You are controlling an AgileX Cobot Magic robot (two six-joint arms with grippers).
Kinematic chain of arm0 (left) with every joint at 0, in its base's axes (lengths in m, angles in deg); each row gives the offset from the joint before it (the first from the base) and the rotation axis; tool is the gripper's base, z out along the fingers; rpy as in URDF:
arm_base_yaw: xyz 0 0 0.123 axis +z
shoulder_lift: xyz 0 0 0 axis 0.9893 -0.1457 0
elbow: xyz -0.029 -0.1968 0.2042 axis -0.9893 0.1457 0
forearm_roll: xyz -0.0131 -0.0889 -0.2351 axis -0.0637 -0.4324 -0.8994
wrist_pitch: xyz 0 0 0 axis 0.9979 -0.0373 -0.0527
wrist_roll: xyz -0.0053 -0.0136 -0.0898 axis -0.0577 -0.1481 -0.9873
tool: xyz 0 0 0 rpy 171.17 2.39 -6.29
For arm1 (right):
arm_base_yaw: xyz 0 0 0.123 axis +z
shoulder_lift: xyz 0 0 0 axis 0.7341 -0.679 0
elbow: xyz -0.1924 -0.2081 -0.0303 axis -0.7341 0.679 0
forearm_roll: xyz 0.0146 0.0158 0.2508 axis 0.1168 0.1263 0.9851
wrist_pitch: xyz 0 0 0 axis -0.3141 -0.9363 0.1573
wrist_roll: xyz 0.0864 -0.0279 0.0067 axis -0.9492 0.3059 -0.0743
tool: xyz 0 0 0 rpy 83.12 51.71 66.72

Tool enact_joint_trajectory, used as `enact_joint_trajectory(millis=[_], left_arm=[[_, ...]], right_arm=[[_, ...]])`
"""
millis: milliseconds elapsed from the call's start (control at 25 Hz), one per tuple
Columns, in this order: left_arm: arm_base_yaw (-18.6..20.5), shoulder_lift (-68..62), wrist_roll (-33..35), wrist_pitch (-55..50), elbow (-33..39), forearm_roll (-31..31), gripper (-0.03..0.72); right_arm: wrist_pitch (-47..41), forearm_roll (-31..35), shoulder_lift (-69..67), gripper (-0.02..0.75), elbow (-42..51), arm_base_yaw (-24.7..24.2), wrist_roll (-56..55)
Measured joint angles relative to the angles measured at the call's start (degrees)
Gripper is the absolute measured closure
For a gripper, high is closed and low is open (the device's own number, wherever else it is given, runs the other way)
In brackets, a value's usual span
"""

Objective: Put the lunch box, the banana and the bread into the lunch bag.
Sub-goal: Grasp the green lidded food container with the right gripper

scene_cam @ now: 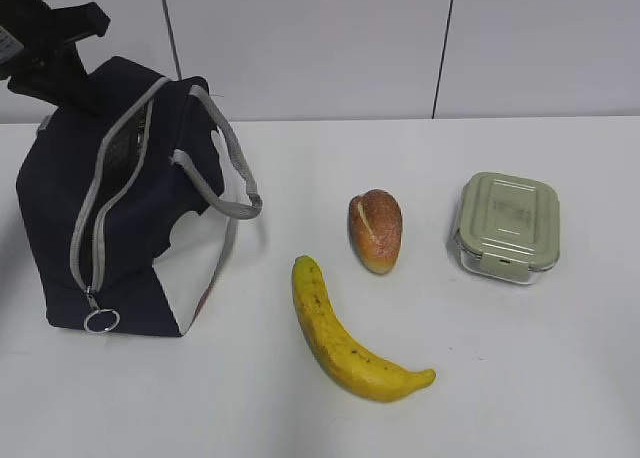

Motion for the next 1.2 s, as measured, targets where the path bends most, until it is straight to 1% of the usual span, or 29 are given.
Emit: enact_joint_trajectory(millis=[600,840,920,1040,1200], left_arm=[[0.01,0.00,0.00,-0.19,0.00,-0.72,0.691],[0.06,0.00,0.00,-0.46,0.00,-0.72,0.691],[0.06,0.00,0.00,-0.60,0.00,-0.74,0.691],[0.06,0.00,0.00,-0.60,0.00,-0.74,0.691],[0.06,0.00,0.00,-0.60,0.00,-0.79,0.691]], right_arm=[[0.00,0.00,0.00,0.281,0.00,0.00,0.00],[0.47,1.28,-1.86,0.275,-0.30,0.00,-0.06],[2.93,1.28,-5.59,0.267,-1.13,0.00,-0.25],[9.14,1.28,-12.12,0.265,-2.17,0.00,-0.20],[17.04,2.96,-21.91,0.263,-2.89,0.00,-0.34]])
